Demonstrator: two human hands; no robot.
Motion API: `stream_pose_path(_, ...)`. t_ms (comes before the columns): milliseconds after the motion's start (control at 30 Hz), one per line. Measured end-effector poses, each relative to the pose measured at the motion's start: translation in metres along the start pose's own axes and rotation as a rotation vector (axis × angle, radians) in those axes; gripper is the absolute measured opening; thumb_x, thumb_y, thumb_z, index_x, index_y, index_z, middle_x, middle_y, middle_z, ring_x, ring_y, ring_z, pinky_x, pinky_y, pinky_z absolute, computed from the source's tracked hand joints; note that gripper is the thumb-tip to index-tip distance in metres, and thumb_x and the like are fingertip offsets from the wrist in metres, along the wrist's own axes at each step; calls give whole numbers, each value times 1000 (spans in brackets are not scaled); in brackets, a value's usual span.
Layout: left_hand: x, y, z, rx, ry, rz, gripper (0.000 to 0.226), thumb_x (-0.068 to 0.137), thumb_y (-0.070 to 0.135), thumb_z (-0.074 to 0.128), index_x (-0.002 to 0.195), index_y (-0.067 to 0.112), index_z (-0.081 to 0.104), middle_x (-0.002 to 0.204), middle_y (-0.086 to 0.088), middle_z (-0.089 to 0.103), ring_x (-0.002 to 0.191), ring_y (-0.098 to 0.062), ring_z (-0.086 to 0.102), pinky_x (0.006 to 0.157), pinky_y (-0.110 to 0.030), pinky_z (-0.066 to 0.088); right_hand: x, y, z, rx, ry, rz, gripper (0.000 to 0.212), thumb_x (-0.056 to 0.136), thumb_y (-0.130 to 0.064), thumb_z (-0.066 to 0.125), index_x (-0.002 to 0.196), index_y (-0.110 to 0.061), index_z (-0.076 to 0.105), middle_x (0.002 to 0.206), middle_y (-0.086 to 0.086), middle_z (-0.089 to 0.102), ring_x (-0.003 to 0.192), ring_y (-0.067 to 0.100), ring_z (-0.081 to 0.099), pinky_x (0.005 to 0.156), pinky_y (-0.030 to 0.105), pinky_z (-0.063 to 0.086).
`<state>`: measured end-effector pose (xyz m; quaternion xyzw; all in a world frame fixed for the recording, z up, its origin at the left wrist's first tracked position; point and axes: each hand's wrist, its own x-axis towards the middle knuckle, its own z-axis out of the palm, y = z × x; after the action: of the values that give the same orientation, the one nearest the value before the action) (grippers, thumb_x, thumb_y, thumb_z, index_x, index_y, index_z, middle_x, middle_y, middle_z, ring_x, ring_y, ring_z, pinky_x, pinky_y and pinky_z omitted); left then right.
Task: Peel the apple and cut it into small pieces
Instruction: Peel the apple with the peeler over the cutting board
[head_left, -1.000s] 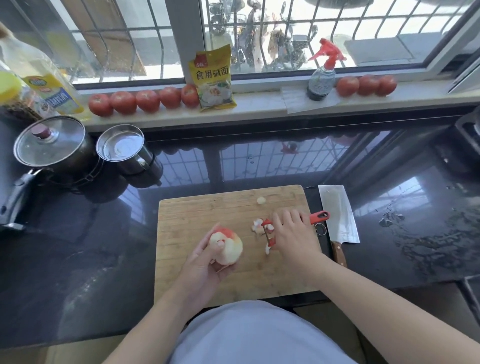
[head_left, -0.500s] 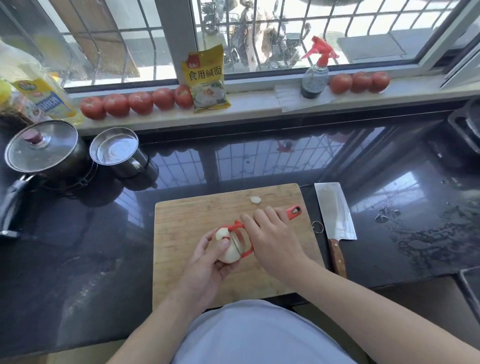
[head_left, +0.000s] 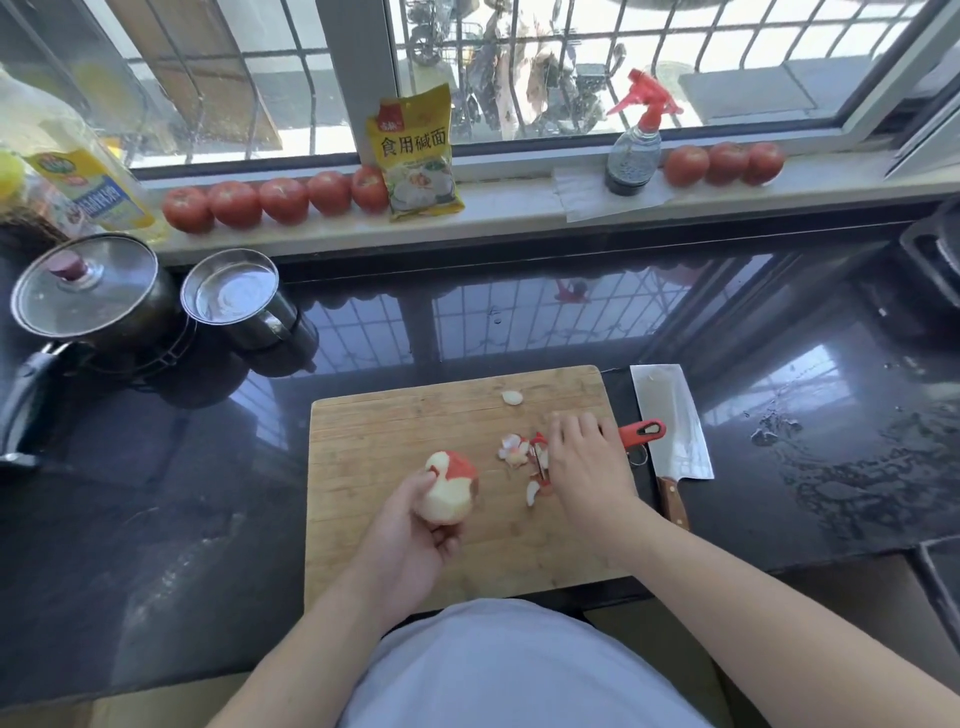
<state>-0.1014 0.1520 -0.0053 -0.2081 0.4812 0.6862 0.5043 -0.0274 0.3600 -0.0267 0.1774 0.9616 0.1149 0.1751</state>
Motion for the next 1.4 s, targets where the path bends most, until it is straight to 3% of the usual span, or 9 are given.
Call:
stream_pose_path(133, -4, 4, 1, -70, -62, -111, 42, 95, 36, 40, 108, 4, 64, 84, -17, 64, 61, -21, 50, 49, -28, 38, 0, 7, -11, -43, -45, 68, 40, 91, -18, 47, 130, -9, 46, 110, 7, 57, 102, 28, 50, 87, 40, 34)
stream_pose_path(300, -1, 4, 2, 18, -5, -89, 39, 99, 35, 39, 111, 5, 61, 79, -15, 61, 59, -20, 49, 49, -28, 39, -8, 8, -11, 41, -129, 37, 23, 88, -18, 52, 111, -20, 53, 105, 3, 59, 97, 27, 53, 82, 41, 36)
stream_pose_path(467, 1, 0, 8, 216, 149, 22, 29, 102, 29, 48, 125, 11, 52, 86, -16, 60, 57, -21, 53, 53, -30, 41, -19, -11, -25, 287, 501, -286, 14, 85, -8, 45, 88, -16, 56, 82, 3, 51, 78, 27, 46, 76, 40, 40)
stream_pose_path(667, -7, -2, 24, 326, 161, 111, 16, 102, 23, 45, 113, 14, 53, 79, -10, 61, 53, -18, 48, 50, -29, 36, -26, -31, -35, 296, 647, -280, 33, 95, -7, 26, 80, -15, 54, 74, 3, 47, 72, 25, 43, 72, 38, 40)
stream_pose_path(767, -7, -2, 23, 307, 176, 82, 21, 100, 23, 43, 115, 15, 55, 82, -10, 67, 52, -17, 46, 49, -27, 37, -18, -23, -18, 252, 550, -196, 24, 89, -4, 34, 82, -15, 54, 74, 4, 49, 72, 26, 44, 69, 39, 41)
stream_pose_path(900, -12, 0, 19, 187, 135, 25, 31, 99, 29, 42, 118, 11, 59, 81, -12, 66, 50, -17, 45, 44, -26, 33, -7, -2, 1, 99, 134, -32, 19, 77, -8, 55, 94, -16, 58, 87, 7, 57, 82, 30, 51, 74, 42, 41)
stream_pose_path(1133, -14, 7, 14, 77, -24, -105, 46, 97, 35, 31, 98, 6, 67, 76, -15, 63, 52, -21, 49, 47, -26, 33, -13, 1, -14, -89, -222, -47, 22, 94, -28, 52, 113, -19, 58, 110, 5, 59, 104, 28, 53, 95, 42, 33)
stream_pose_path(1267, -12, 4, 15, 157, 16, -95, 46, 100, 36, 30, 97, 6, 65, 72, -13, 60, 56, -22, 47, 53, -31, 31, -20, -2, -24, 104, 153, -50, 12, 80, -11, 58, 88, -19, 60, 84, 3, 59, 80, 27, 54, 73, 40, 40)
stream_pose_path(1400, -6, 1, 19, 198, 90, -80, 43, 98, 35, 32, 91, 9, 66, 69, -11, 57, 57, -19, 44, 57, -32, 31, -30, -19, -27, 301, 546, -200, 19, 88, -7, 39, 82, -16, 54, 77, 3, 51, 73, 27, 45, 69, 40, 38)
